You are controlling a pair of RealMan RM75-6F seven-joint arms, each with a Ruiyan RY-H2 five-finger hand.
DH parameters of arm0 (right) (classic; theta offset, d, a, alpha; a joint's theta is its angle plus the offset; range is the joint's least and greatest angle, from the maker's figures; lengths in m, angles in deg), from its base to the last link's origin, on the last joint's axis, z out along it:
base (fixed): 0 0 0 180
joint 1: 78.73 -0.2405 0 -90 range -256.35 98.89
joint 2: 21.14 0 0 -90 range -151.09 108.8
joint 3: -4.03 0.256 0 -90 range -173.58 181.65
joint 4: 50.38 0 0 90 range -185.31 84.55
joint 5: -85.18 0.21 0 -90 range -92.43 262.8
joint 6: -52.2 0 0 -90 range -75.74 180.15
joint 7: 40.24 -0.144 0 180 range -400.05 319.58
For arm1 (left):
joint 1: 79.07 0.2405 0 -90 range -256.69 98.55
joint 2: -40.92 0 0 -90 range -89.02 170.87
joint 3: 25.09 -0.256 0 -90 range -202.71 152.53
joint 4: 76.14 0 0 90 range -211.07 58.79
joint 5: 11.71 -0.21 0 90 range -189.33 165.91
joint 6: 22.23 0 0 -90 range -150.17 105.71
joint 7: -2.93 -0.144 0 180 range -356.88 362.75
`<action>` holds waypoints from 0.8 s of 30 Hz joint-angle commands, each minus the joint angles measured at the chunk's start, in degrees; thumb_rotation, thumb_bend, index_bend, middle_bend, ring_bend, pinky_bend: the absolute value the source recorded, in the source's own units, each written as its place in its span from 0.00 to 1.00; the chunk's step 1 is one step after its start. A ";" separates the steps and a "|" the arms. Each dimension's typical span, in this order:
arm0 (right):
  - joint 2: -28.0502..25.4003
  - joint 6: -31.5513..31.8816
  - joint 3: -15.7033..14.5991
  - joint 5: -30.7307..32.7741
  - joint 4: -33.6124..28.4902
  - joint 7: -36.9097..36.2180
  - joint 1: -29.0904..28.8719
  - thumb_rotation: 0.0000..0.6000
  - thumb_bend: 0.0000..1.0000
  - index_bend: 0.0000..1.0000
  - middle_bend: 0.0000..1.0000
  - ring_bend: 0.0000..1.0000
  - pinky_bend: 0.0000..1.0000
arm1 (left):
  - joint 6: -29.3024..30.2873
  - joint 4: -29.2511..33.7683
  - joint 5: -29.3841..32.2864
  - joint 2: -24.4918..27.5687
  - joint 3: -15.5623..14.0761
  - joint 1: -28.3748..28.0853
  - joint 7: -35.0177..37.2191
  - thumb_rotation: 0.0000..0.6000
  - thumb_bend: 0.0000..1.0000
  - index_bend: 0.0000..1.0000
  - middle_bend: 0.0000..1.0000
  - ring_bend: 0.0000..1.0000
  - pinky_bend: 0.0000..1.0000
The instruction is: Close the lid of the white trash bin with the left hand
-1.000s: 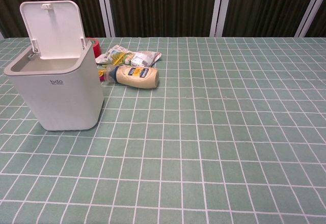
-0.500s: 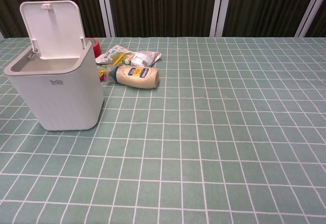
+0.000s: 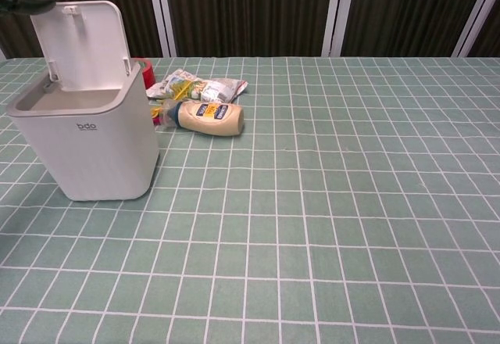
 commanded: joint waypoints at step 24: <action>-0.01 0.07 -0.34 -0.30 -0.11 -0.11 0.07 1.00 0.21 0.00 0.00 0.00 0.00 | -0.42 7.67 -4.66 7.62 -8.65 2.25 -7.74 1.00 0.50 0.23 1.00 1.00 1.00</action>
